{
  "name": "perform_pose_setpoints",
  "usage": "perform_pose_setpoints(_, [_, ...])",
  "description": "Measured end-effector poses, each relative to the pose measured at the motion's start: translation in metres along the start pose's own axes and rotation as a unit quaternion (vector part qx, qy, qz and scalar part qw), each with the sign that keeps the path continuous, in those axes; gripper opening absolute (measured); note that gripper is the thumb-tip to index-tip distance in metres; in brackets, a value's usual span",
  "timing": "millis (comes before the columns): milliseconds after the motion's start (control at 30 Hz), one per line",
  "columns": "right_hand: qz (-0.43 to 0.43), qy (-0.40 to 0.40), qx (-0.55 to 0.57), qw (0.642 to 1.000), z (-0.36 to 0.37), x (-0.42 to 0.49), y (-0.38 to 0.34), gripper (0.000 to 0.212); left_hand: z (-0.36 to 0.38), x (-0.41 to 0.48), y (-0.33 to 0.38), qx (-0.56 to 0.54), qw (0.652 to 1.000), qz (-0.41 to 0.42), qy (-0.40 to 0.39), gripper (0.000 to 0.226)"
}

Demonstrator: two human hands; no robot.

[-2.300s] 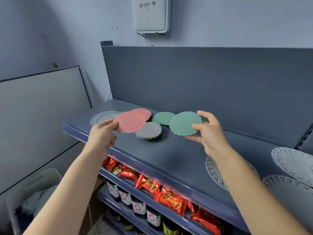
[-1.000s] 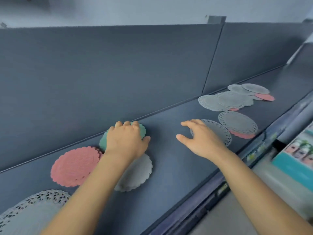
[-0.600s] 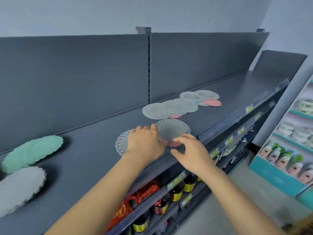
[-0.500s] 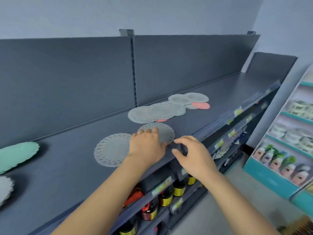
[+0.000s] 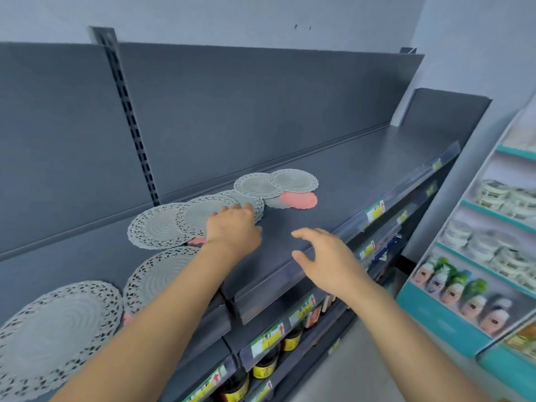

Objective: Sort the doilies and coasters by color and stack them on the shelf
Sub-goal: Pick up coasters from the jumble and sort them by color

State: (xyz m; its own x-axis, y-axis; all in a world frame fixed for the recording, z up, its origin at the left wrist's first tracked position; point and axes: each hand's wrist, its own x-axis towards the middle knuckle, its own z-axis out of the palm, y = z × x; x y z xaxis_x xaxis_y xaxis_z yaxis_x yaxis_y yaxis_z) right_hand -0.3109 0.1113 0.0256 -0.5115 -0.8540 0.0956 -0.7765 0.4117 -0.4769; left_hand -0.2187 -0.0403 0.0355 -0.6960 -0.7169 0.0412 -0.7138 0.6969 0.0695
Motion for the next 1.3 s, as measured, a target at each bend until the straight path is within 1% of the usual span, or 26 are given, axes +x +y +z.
perform_pose_setpoints(133, [-0.016,-0.042,-0.029,0.999,-0.012,0.063,0.021,0.038,0.009,0.067,0.002,-0.020,0.998,-0.045,-0.042,0.066])
perform_pose_setpoints(200, [-0.028,-0.062,-0.037,0.997,-0.014,0.093,0.028,0.038,0.011,0.090,0.001,-0.019,0.996,-0.061,-0.064,0.073])
perform_pose_setpoints(267, [-0.042,-0.088,-0.043,0.994,-0.011,0.122,0.035,0.037,0.014,0.106,-0.001,-0.010,0.997,-0.060,-0.044,0.065])
perform_pose_setpoints(333, [-0.058,-0.114,-0.048,0.991,-0.002,0.147,0.039,0.032,0.013,0.114,-0.002,-0.020,0.998,-0.058,-0.008,0.046])
perform_pose_setpoints(400, [-0.078,-0.113,-0.089,0.986,0.008,0.168,0.041,0.025,0.009,0.117,-0.006,-0.079,0.993,-0.083,-0.003,0.032])
perform_pose_setpoints(433, [-0.092,-0.102,-0.122,0.983,0.011,0.177,0.041,0.027,0.006,0.119,-0.009,-0.116,0.988,-0.102,-0.012,0.029])
perform_pose_setpoints(467, [-0.106,-0.096,-0.146,0.979,0.012,0.186,0.041,0.032,0.003,0.121,-0.013,-0.151,0.981,-0.120,-0.024,0.026])
perform_pose_setpoints(533, [-0.117,-0.100,-0.142,0.978,0.013,0.203,0.043,0.042,0.001,0.125,-0.021,-0.209,0.967,-0.141,-0.034,0.024])
perform_pose_setpoints(600, [-0.138,-0.099,-0.115,0.979,0.012,0.217,0.048,0.048,0.002,0.125,-0.022,-0.235,0.961,-0.146,-0.008,0.031])
perform_pose_setpoints(667, [-0.171,-0.092,-0.106,0.975,0.011,0.226,0.056,0.058,0.006,0.123,-0.020,-0.226,0.959,-0.156,0.067,0.031])
perform_pose_setpoints(733, [-0.205,-0.077,-0.118,0.969,0.008,0.235,0.064,0.074,0.012,0.120,-0.016,-0.194,0.954,-0.171,0.152,0.019])
perform_pose_setpoints(767, [-0.221,-0.072,-0.129,0.964,0.007,0.238,0.068,0.084,0.013,0.117,-0.013,-0.178,0.951,-0.180,0.178,0.011])
perform_pose_setpoints(800, [-0.236,-0.073,-0.136,0.959,0.007,0.241,0.071,0.094,0.014,0.115,-0.010,-0.169,0.948,-0.186,0.195,0.015])
perform_pose_setpoints(833, [-0.248,-0.080,-0.139,0.955,0.006,0.244,0.074,0.102,0.015,0.112,-0.006,-0.157,0.948,-0.186,0.207,0.029])
perform_pose_setpoints(867, [-0.257,-0.090,-0.138,0.952,0.006,0.246,0.077,0.107,0.016,0.110,-0.003,-0.129,0.951,-0.184,0.210,0.039])
perform_pose_setpoints(900, [-0.264,-0.100,-0.132,0.950,0.006,0.248,0.080,0.109,0.017,0.107,0.001,-0.089,0.956,-0.180,0.213,0.041])
perform_pose_setpoints(967, [-0.279,-0.100,-0.114,0.948,0.008,0.249,0.087,0.103,0.022,0.102,0.009,0.010,0.964,-0.161,0.213,0.027])
perform_pose_setpoints(1000, [-0.290,-0.096,-0.108,0.946,0.009,0.250,0.090,0.097,0.024,0.100,0.016,0.046,0.963,-0.159,0.212,0.022])
perform_pose_setpoints(1033, [-0.302,-0.094,-0.106,0.943,0.011,0.250,0.092,0.091,0.027,0.099,0.022,0.056,0.964,-0.168,0.199,0.023])
perform_pose_setpoints(1100, [-0.313,-0.100,-0.095,0.940,0.016,0.251,0.096,0.087,0.033,0.096,0.035,0.032,0.964,-0.208,0.165,0.032])
perform_pose_setpoints(1200, [-0.294,-0.130,-0.080,0.943,0.018,0.253,0.098,0.098,0.039,0.091,0.051,0.018,0.950,-0.275,0.145,0.051])
perform_pose_setpoints(1233, [-0.293,-0.131,-0.083,0.944,0.017,0.254,0.098,0.095,0.038,0.090,0.055,0.009,0.942,-0.302,0.146,0.055])
perform_pose_setpoints(1300, [-0.316,-0.123,-0.086,0.937,0.012,0.256,0.096,0.073,0.036,0.088,0.061,0.004,0.929,-0.340,0.145,0.057])
